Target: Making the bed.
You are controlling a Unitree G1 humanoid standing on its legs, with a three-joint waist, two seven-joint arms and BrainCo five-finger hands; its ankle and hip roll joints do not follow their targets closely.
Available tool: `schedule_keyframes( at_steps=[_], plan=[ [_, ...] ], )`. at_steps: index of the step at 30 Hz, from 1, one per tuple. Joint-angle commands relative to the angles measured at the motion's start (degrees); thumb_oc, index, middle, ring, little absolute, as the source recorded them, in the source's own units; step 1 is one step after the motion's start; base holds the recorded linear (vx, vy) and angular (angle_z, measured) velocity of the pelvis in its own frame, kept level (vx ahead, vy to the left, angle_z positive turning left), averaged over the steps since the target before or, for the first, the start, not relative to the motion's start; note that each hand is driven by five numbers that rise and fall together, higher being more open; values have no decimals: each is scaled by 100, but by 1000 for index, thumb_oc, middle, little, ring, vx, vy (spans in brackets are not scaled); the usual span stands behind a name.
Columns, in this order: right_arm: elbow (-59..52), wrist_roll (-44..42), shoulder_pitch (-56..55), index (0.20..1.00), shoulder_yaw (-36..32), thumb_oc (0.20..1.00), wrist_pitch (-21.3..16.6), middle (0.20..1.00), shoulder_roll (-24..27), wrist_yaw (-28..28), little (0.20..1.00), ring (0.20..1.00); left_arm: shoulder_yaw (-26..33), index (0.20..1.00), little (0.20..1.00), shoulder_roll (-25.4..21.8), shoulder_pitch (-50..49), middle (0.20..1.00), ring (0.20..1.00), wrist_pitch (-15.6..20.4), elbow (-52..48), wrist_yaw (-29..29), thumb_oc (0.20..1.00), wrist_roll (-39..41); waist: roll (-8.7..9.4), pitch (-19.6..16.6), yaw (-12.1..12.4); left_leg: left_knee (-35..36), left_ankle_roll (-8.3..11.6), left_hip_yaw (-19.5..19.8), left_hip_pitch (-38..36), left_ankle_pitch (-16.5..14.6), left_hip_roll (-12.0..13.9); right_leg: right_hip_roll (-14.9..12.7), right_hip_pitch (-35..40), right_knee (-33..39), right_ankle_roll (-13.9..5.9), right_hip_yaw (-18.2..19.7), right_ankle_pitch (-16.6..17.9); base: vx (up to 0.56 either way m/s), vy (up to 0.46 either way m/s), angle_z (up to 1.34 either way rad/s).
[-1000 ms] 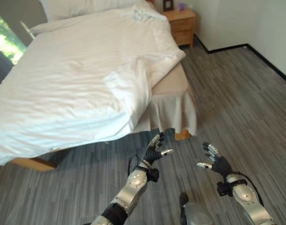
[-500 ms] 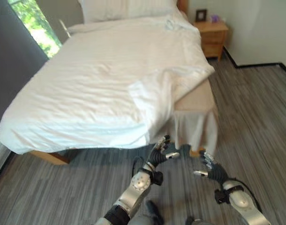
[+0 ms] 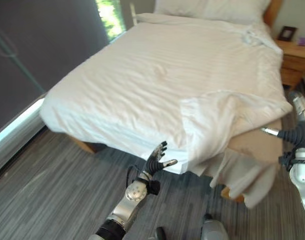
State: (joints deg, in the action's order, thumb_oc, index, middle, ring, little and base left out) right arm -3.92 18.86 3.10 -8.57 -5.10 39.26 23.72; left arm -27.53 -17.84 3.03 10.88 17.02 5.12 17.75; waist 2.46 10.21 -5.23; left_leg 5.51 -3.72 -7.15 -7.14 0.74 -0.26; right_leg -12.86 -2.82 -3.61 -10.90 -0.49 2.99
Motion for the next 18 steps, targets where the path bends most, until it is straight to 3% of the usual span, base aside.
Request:
schedule_keyframes(
  at_steps=[1, 4, 6, 8, 9, 11, 13, 18],
  plan=[
    [790, 248, 895, 1000, 340, 1000, 182, 1000, 460, 169, 1000, 1000, 85, 1000, 1000, -118, -191, 1000, 1000, 186, -144, -258, 1000, -80, 256, -180, 427, -51, 552, -453, -144, -551, 211, -63, 489, 214, -185, -184, -187, 190, -120, 98],
    [1643, 126, 1528, 1000, 892, 1000, 252, 1000, 798, 105, 1000, 1000, 206, 1000, 1000, -171, -425, 1000, 1000, 100, -130, -324, 1000, -1, 282, -213, 543, -51, 591, -371, -98, -509, 229, -24, 559, 366, -233, -209, -18, 81, -134, 53],
    [2762, -180, 2465, 1000, 1792, 1000, 293, 1000, 882, -204, 1000, 1000, 302, 1000, 1000, -344, -791, 1000, 1000, 107, -137, -432, 1000, 107, 274, -215, 814, -51, 626, -280, -14, -444, 252, -5, 668, 563, -189, -384, 14, 109, -83, 7],
    [3231, -339, 2878, 1000, 2112, 1000, 242, 1000, 813, -213, 1000, 1000, 359, 1000, 1000, -379, -894, 1000, 1000, 113, -134, -455, 1000, 176, 267, -207, 850, -51, 655, -245, 17, -415, 264, 0, 707, 630, -175, -445, 19, 88, -61, 5],
    [3988, -547, 3437, 1000, 2594, 1000, 257, 1000, 650, -292, 1000, 1000, 359, 1000, 1000, -426, -1022, 1000, 1000, 112, -58, -501, 1000, 284, 248, -167, 1026, -51, 712, -169, 103, -369, 288, 9, 757, 757, -138, -591, 24, 69, -68, 13],
    [4630, -772, 4050, 1000, 2967, 1000, 247, 1000, 449, -333, 1000, 1000, 352, 1000, 1000, -509, -1045, 1000, 1000, 120, 62, -490, 1000, 303, 206, -73, 1152, -51, 770, -72, 244, -312, 322, 31, 729, 825, -101, -705, 11, 39, -73, 26],
    [5019, -863, 4383, 1000, 3179, 1000, 229, 1000, 357, -363, 1000, 1000, 357, 1000, 1000, -525, -1035, 1000, 1000, 139, 116, -494, 1000, 324, 173, -16, 1178, -51, 801, -18, 351, -263, 347, 39, 681, 844, -84, -770, 3, -37, -48, 38],
    [6609, -920, 5510, 1000, 3775, 1000, 305, 1000, 24, -312, 1000, 1000, 296, 1000, 1000, -641, -844, 1000, 1000, 234, 502, -457, 1000, 488, -98, 431, 1425, -51, 951, 264, 1107, 34, 380, 79, 129, 851, -6, -949, 51, -160, -49, 37]
  ],
)
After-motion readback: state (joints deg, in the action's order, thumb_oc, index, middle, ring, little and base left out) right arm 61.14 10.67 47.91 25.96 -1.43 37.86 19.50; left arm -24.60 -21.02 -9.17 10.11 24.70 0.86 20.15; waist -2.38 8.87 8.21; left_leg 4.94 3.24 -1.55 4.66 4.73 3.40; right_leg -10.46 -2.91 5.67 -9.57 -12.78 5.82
